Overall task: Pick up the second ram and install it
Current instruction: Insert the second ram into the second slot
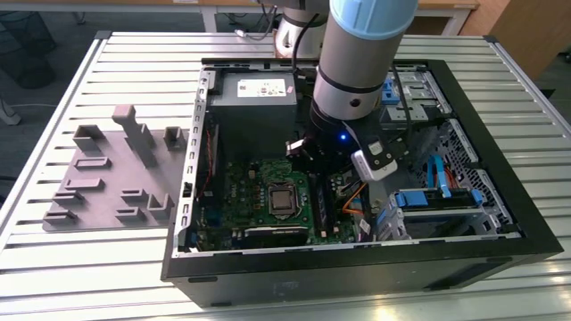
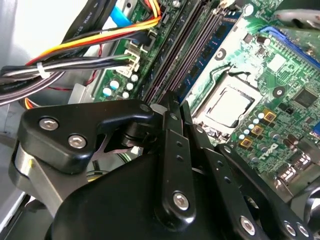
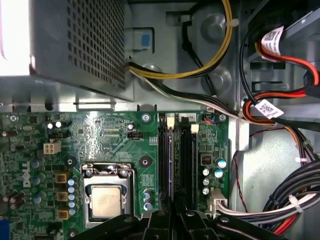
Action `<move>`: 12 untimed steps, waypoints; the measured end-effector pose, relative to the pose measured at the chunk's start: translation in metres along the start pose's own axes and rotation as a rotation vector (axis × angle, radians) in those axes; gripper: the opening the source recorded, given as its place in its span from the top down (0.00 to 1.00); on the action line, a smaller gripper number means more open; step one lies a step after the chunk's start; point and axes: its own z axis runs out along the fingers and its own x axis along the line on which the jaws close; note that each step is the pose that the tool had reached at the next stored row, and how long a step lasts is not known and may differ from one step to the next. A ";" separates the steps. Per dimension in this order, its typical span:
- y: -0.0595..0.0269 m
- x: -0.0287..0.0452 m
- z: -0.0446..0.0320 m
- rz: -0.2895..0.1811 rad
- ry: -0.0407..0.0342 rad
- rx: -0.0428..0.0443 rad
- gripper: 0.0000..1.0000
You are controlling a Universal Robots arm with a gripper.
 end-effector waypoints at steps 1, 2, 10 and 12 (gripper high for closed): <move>-0.0004 0.0000 0.0009 0.000 -0.0001 -0.0004 0.86; -0.0006 0.0000 0.0012 0.000 -0.0001 -0.0005 0.86; -0.0009 -0.0001 0.0019 0.001 -0.0001 -0.0004 0.86; -0.0009 -0.0001 0.0027 0.004 0.0001 -0.0002 0.86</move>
